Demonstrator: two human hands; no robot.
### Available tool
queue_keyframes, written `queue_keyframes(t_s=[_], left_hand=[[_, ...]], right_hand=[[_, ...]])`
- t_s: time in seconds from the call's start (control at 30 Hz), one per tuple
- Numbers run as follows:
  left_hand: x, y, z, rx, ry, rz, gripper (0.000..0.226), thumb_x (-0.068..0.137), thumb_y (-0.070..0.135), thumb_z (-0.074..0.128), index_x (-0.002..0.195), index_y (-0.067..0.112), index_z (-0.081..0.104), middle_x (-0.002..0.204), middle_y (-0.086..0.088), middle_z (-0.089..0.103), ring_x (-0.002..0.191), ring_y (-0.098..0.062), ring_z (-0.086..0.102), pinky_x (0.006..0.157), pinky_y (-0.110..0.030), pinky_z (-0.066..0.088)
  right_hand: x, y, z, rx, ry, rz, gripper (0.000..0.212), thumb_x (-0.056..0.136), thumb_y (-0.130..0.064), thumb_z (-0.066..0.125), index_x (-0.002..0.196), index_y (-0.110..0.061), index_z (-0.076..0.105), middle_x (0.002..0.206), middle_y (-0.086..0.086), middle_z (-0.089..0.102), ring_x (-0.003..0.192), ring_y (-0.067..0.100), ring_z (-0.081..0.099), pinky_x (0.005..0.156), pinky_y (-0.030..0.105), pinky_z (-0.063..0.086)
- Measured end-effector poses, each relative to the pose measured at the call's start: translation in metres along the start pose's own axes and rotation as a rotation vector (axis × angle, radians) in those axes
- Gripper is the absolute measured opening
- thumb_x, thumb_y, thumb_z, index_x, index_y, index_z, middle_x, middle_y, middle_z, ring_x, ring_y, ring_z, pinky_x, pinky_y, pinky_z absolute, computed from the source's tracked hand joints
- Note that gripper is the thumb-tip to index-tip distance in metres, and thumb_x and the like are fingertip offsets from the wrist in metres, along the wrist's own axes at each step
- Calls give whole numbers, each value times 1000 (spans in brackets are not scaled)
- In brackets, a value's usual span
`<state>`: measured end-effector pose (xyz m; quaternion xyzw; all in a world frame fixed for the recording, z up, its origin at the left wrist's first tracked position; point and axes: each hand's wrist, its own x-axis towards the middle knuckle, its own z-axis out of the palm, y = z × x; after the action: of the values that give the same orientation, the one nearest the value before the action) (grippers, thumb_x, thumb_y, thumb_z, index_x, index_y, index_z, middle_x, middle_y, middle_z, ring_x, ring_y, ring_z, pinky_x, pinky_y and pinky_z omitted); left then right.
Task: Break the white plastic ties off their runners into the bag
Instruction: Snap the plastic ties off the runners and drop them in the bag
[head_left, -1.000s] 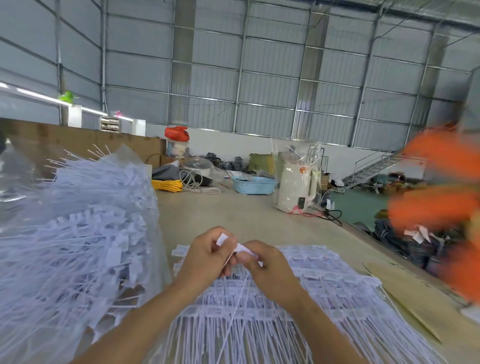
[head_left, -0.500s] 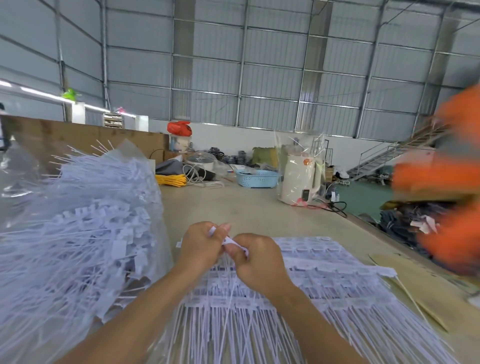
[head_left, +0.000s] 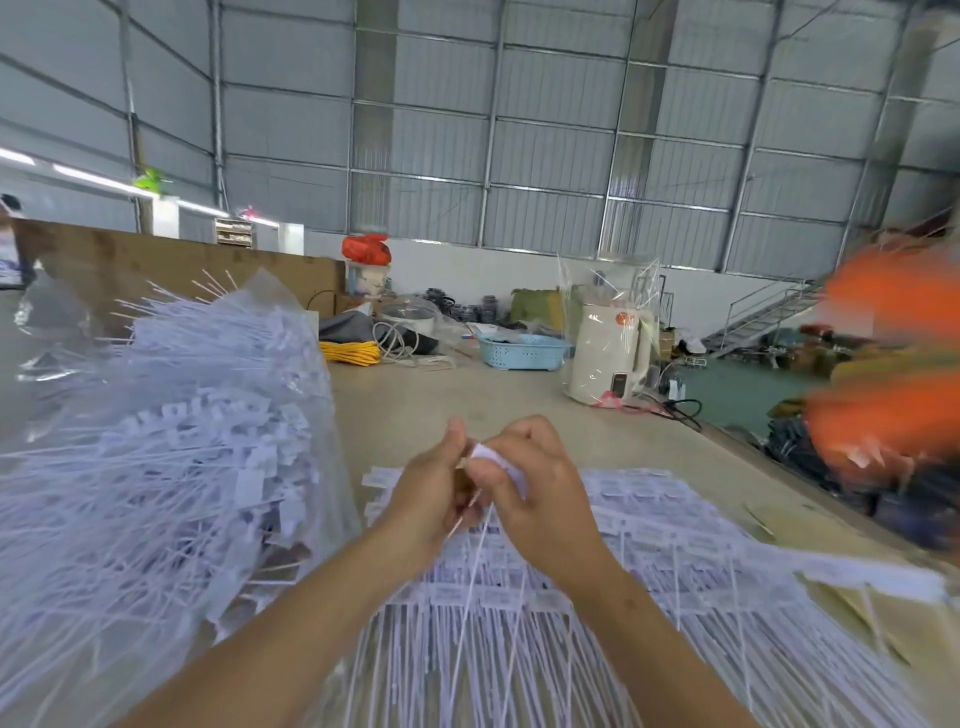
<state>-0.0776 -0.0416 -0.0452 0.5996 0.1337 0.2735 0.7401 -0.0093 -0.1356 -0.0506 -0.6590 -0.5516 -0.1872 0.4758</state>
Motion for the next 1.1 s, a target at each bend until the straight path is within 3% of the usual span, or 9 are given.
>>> queue_keyframes(t_s=[0.1,0.17,0.23,0.4,0.5,0.67,0.8,0.9,1.1], left_hand=[[-6,2,5,-50,-103,30,77,84,59,38,117,-9,56,96,-24,49,88,-31,40,71,-39,31],[-10,2,6,-40,-148,60,75,80,54,46,118,-10,55,97,-24,50,88,-32,41,69,-39,31],[-9,-1,6,-6,-157,75,59,85,47,49,107,-7,59,91,-22,50,82,-31,42,64,-35,34],[-2,-5,-4,37,16,124,29,97,17,47,73,9,60,76,-21,50,67,-26,44,56,-29,31],[-2,-7,-6,68,8,166,31,96,25,50,82,0,62,82,-33,57,75,-31,48,67,-36,36],[-4,-15,-6,189,-93,202,32,96,25,51,87,-5,58,60,-6,63,47,-8,54,46,-15,41],[-4,-16,-4,282,-24,207,31,96,23,54,84,-5,59,44,4,53,36,-7,44,38,-12,32],[-3,-13,-3,314,34,211,32,94,20,57,65,7,53,43,4,46,35,-8,38,36,-15,29],[8,-8,-23,329,300,64,37,94,22,58,61,13,47,48,-1,43,39,-13,37,41,-19,27]], right_hand=[[1,1,0,-22,48,36,12,88,-23,61,90,-13,67,97,1,42,87,-7,43,68,8,36],[-1,4,1,-42,48,26,10,88,-19,61,92,-11,66,100,2,40,91,2,43,73,14,37],[-2,5,1,-52,14,25,12,87,-18,61,98,-13,62,104,2,40,94,11,45,77,21,39],[-1,9,-11,159,-241,254,37,86,-32,64,116,-39,44,114,-11,48,92,-6,52,73,7,44],[-1,13,-15,209,-334,313,22,89,-29,61,108,-18,58,95,2,65,82,16,64,67,32,54],[-1,17,-17,99,-254,328,20,84,-29,68,72,-15,58,66,0,63,54,6,52,55,25,41],[-2,16,-15,-116,-256,236,37,84,-27,65,55,-21,44,56,-5,47,57,14,44,58,33,38],[-2,14,-12,-249,-174,169,32,88,-27,61,60,-13,54,58,2,50,58,19,44,54,33,35],[-1,-7,-22,-369,151,-318,34,86,-25,60,55,-12,52,50,-1,49,42,20,44,39,23,34]])
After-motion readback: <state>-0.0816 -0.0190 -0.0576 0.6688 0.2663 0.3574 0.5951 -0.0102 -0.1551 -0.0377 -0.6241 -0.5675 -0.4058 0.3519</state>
